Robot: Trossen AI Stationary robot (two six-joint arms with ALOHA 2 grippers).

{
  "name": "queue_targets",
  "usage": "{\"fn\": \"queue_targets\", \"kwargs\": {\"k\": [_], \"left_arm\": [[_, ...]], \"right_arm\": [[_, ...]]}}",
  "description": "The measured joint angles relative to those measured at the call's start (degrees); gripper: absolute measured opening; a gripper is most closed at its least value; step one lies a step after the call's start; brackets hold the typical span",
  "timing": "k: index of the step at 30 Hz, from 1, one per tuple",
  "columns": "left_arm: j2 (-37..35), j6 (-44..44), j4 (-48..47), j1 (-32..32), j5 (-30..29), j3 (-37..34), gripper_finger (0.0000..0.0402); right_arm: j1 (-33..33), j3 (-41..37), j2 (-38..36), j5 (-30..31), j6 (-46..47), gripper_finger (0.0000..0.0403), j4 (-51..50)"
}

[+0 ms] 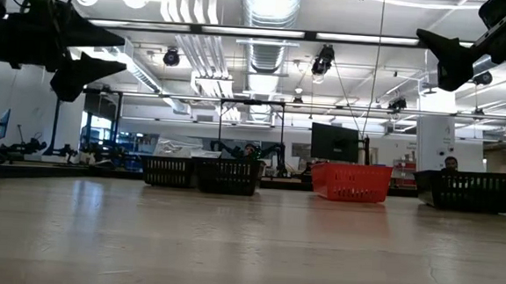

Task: Pick & Place Travel size toiletries
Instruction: Return to Home Position

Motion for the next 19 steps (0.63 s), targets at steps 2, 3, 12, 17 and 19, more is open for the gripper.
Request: {"fn": "queue_targets", "kwargs": {"k": [2,3,12,17,19], "left_arm": [[0.0,0.0,0.0,0.0,0.0,0.0,0.0248],[0.0,0.0,0.0,0.0,0.0,0.0,0.0248],[0.0,-0.1,0.1,2.9,0.0,0.0,0.0248],[0.0,-0.1,0.2,2.7,0.0,0.0,0.0248],[0.0,1.4,0.0,2.7,0.0,0.0,0.0248]], "right_arm": [[0.0,0.0,0.0,0.0,0.0,0.0364,0.0],[0.0,0.0,0.0,0.0,0.0,0.0363,0.0],[0.0,0.0,0.0,0.0,0.0,0.0364,0.0],[0.0,0.0,0.0,0.0,0.0,0.0363,0.0],[0.0,0.0,0.0,0.0,0.0,0.0364,0.0]]}}
